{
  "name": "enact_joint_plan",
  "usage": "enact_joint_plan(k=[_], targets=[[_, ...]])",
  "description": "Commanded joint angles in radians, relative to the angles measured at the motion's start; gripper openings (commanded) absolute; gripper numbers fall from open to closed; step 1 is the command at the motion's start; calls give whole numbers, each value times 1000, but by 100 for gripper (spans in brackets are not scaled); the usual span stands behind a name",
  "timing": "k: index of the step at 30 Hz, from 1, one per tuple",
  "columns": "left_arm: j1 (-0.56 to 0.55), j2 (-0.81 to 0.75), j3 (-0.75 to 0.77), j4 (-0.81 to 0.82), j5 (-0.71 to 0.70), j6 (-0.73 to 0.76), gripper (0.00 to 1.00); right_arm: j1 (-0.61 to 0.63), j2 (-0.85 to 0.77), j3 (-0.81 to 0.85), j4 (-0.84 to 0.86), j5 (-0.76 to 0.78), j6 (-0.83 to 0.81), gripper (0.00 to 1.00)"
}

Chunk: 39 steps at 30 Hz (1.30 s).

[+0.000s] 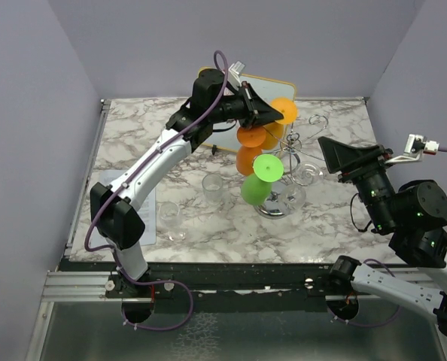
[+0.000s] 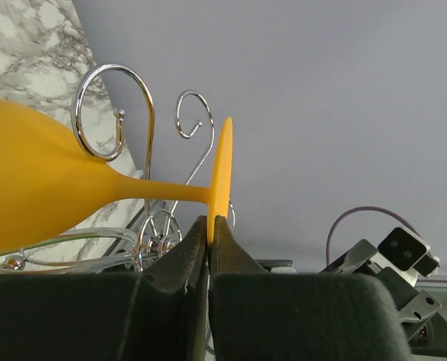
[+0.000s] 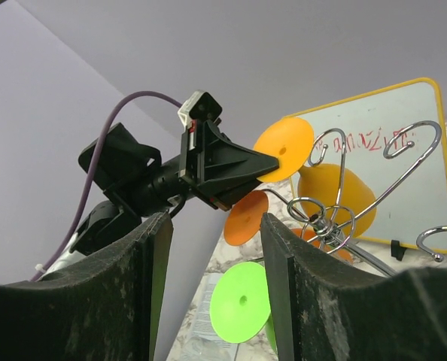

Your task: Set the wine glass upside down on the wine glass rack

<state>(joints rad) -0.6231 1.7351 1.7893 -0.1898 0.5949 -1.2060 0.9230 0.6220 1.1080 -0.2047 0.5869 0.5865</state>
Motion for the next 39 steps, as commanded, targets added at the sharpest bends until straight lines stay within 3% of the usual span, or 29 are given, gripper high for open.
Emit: enact_joint_plan(k=[1, 11, 18, 33, 39], targets=[[-10, 32, 8, 107, 32, -48, 0, 5, 8, 6, -14, 31, 22, 55], [-15, 140, 134, 134, 60, -33, 0, 5, 11, 4, -8, 32, 20, 55], [-11, 187, 227, 51, 0, 31, 0, 4, 30, 6, -8, 11, 19, 55], [53, 126, 172, -19, -29, 105, 0, 5, 26, -14, 0, 28, 15, 55], [68, 101, 147, -83, -49, 165, 13, 5, 30, -22, 7, 28, 22, 55]])
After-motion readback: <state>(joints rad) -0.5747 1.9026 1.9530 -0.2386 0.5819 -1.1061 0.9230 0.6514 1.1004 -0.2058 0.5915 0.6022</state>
